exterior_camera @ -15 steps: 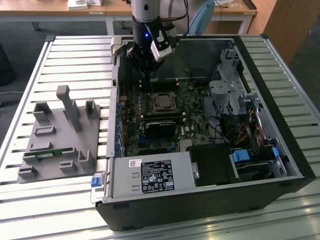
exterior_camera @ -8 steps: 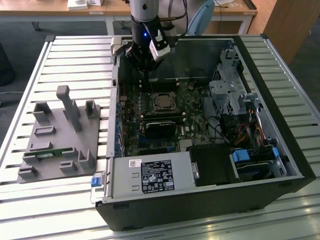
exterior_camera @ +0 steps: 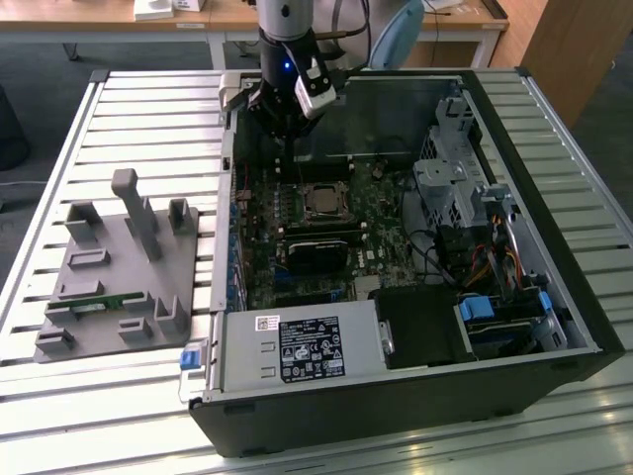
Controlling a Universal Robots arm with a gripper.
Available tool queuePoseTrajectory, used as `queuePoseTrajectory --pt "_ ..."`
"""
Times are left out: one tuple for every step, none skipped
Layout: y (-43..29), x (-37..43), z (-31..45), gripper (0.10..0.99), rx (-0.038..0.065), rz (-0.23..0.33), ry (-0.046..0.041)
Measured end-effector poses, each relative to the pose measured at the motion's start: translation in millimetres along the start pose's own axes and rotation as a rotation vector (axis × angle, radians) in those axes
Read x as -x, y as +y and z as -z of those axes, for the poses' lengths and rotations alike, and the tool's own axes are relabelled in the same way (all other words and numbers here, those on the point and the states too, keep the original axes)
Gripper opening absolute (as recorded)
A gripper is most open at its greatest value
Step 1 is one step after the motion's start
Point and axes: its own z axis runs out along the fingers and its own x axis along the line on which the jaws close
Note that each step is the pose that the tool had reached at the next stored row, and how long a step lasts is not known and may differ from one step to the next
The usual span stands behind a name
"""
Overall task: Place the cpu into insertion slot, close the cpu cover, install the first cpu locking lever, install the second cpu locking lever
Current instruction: 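Install the first cpu locking lever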
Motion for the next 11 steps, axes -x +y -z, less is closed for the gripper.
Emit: queuePoseTrajectory --pt "0.1 1.4 0.0 0.106 0.0 0.0 0.0001" --pt "0.1 2.4 -0.1 0.106 0.0 0.0 0.0001" --pt "0.1 3.0 -0.1 0.106 0.0 0.0 0.0" --pt "0.2 3.7 -0.2 0.106 0.0 0.0 0.0" --pt "0.2 4.9 -0.3 0.106 0.0 -0.001 -0.0002" --pt "0.3 6.4 -0.4 0.106 0.0 -0.002 0.0" --pt "0.4 8.5 -0.5 0.106 0.0 -0.002 0.0" --pt "0.4 10.5 -0.6 0.106 0.0 -0.002 0.0" --pt "0.5 12.7 -0.7 0.106 0.0 -0.002 0.0001" --pt "0.5 13.2 -0.6 0.106 0.0 -0.002 0.0002" --pt "0.5 13.3 -0.6 0.106 0.0 -0.002 0.0001"
